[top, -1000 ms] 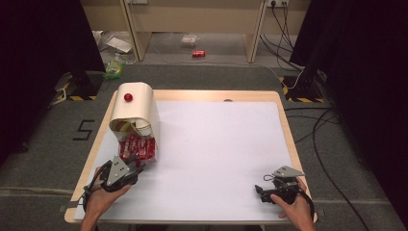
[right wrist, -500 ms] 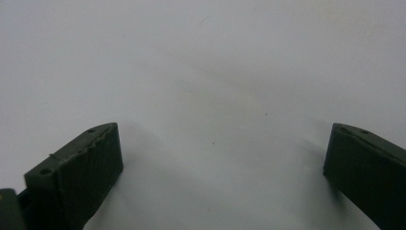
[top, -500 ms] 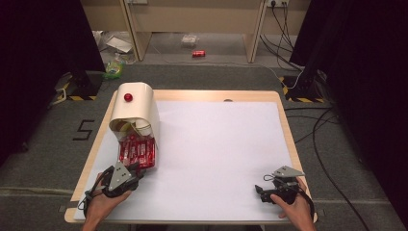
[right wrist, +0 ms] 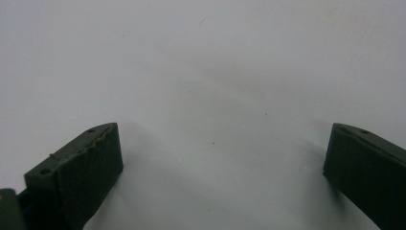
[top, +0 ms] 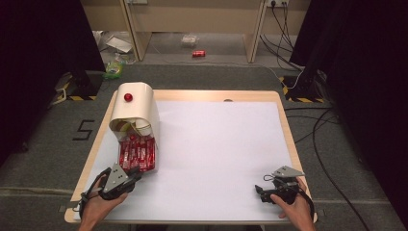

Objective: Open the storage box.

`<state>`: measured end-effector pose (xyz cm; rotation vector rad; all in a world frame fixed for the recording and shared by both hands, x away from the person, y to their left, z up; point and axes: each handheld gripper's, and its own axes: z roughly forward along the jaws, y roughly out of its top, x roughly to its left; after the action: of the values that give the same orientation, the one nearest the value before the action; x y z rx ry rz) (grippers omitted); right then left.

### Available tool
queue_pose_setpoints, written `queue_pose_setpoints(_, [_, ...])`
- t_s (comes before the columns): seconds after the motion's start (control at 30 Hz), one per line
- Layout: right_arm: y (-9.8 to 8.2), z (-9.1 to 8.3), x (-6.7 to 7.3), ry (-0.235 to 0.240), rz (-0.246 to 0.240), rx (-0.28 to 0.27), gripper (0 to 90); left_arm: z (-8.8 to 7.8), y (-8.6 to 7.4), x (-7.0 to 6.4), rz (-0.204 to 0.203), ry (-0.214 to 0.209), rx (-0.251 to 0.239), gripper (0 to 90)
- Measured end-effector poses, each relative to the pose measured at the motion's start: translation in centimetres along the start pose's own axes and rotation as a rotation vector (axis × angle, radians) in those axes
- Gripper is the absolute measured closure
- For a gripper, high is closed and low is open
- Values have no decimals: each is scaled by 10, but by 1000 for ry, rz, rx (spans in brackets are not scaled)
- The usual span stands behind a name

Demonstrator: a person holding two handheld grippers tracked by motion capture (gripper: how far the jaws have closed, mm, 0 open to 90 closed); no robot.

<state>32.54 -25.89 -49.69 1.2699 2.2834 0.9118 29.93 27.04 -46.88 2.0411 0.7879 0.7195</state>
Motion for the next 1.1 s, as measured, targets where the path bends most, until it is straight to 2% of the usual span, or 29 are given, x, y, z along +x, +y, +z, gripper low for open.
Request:
queue_pose_setpoints(0.1, [0, 0, 0, 0, 0, 0, 2, -2, 2, 1, -6, -10, 20, 732])
queue_pose_setpoints(0.2, [0, 0, 0, 0, 0, 0, 2, -10, 2, 3, -17, -14, 46, 735])
queue_pose_setpoints(0.23, [0, 0, 0, 0, 0, 0, 2, -12, 2, 5, -8, -10, 38, 735])
queue_pose_setpoints(0.33, [0, 0, 0, 0, 0, 1, 2, -16, -1, 7, -35, -17, 36, 736])
queue_pose_setpoints(0.47, [0, 0, 0, -1, 0, 1, 2, -13, 1, 3, -45, -24, 16, 722])
queue_pose_setpoints(0.57, [0, 0, 0, -1, -1, 0, 2, -11, 3, 1, -46, -21, 27, 694])
queue_pose_setpoints(0.73, [0, 0, 0, 0, -1, 0, 2, -9, 3, 2, -112, -19, 9, 651])
queue_pose_setpoints(0.97, [0, 0, 0, 0, -1, 0, 2, -8, 9, 6, -168, 12, -22, 589])
queue_pose_setpoints(1.1, [0, 0, 0, 0, -1, -1, 2, -6, 14, 8, -197, 40, -16, 548])
